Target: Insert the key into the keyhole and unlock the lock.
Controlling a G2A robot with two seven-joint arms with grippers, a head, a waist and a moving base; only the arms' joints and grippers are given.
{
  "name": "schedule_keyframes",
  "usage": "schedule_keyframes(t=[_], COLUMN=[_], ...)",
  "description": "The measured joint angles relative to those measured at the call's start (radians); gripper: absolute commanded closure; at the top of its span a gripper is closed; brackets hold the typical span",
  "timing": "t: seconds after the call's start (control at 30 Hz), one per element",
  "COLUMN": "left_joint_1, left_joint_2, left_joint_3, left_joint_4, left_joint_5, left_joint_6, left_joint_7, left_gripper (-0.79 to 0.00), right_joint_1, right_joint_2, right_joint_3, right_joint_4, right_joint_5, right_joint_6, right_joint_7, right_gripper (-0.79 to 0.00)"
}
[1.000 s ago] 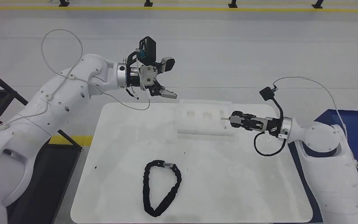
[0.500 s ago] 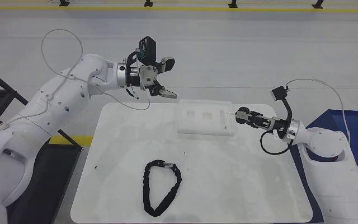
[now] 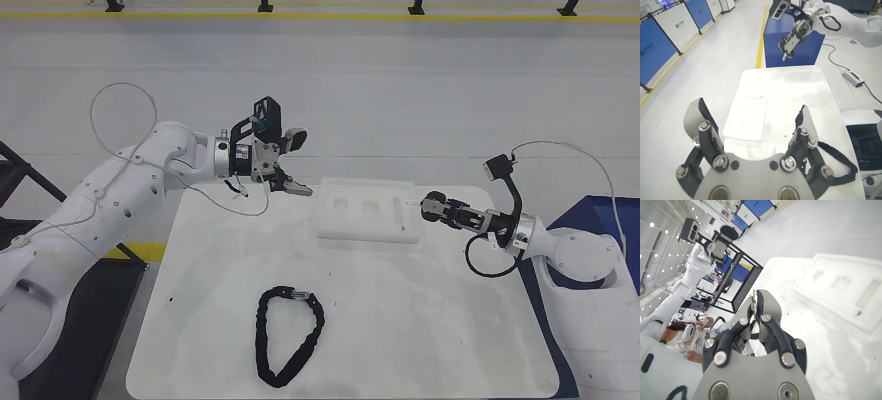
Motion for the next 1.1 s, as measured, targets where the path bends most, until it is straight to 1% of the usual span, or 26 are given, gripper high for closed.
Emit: schedule_keyframes(t=[0.13, 0.23, 0.37, 0.53, 0.63, 0.77, 0.87, 0.97, 1.1], left_joint_1=[0.075, 0.129, 0.209, 0.271, 0.295, 0.31, 0.313, 0.305, 0.307], left_joint_2=[0.016, 0.027, 0.041, 0.047, 0.044, 0.028, 0.012, -0.005, -0.01], left_joint_3=[-0.01, -0.017, -0.028, -0.035, -0.037, -0.027, 0.005, 0.039, 0.039], left_joint_4=[-0.018, -0.044, -0.062, -0.057, -0.048, -0.039, -0.032, -0.021, -0.02], left_joint_5=[0.067, 0.154, 0.273, 0.381, 0.421, 0.49, 0.523, 0.522, 0.526], left_joint_6=[-0.011, 0.002, 0.024, 0.022, 0.005, -0.031, -0.032, -0.031, -0.031], left_joint_7=[0.023, 0.041, 0.112, 0.145, 0.15, 0.127, 0.101, 0.077, 0.06], left_gripper=[-0.785, -0.785, -0.785, -0.785, -0.785, -0.785, -0.785, -0.785, -0.785], right_joint_1=[0.0, 0.0, 0.0, 0.0, 0.0, 0.0, 0.0, 0.0, 0.0], right_joint_2=[0.0, 0.0, 0.0, 0.0, 0.0, 0.0, 0.0, 0.0, 0.0], right_joint_3=[0.0, 0.0, 0.0, 0.0, 0.0, 0.0, 0.0, 0.0, 0.0], right_joint_4=[0.0, 0.0, 0.0, 0.0, 0.0, 0.0, 0.0, 0.0, 0.0], right_joint_5=[0.0, 0.0, 0.0, 0.0, 0.0, 0.0, 0.0, 0.0, 0.0], right_joint_6=[0.0, 0.0, 0.0, 0.0, 0.0, 0.0, 0.0, 0.0, 0.0], right_joint_7=[0.0, 0.0, 0.0, 0.0, 0.0, 0.0, 0.0, 0.0, 0.0], right_gripper=[0.0, 0.0, 0.0, 0.0, 0.0, 0.0, 0.0, 0.0, 0.0])
